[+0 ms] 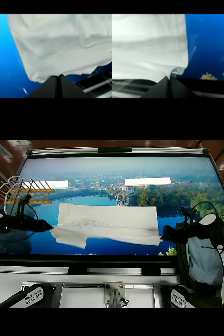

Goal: Fold the shirts.

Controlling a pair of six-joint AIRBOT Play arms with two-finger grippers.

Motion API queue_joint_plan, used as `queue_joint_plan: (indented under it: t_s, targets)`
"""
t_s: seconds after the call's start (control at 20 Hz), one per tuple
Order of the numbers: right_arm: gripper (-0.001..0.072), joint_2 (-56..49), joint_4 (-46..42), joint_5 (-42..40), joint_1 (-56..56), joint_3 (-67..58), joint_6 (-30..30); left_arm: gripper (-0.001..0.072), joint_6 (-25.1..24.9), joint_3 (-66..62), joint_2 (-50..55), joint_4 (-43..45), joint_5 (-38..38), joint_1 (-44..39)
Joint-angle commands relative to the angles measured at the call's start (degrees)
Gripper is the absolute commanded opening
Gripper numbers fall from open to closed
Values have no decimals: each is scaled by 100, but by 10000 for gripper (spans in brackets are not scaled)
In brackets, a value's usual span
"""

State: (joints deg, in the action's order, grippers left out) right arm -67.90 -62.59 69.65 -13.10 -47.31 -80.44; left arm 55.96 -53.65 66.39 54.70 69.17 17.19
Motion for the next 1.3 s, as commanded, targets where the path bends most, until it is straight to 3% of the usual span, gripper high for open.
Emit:
queue_joint_plan:
  t_s: [0.0,0.45,0.65,0.95,1.2,1.25]
  targets:
    - [65,-341,-249,-1001,540,-658,-205,38,90,-968,623,-186,-205,-195]
    - [65,-1893,-382,-1775,780,-2164,-472,39,780,-2319,2647,-376,-511,-540]
    - [65,-2179,-372,-1991,811,-2166,-573,39,780,-2343,2903,-426,-737,-542]
    - [65,-2225,-354,-2168,804,-2166,-577,39,474,-2618,2927,-1364,-1399,-542]
    - [67,-2345,-341,-1965,809,-2166,-647,39,682,-2614,3296,-1360,-984,-579]
    - [68,-2369,-348,-1891,809,-2166,-647,79,752,-2614,3386,-1360,-855,-586]
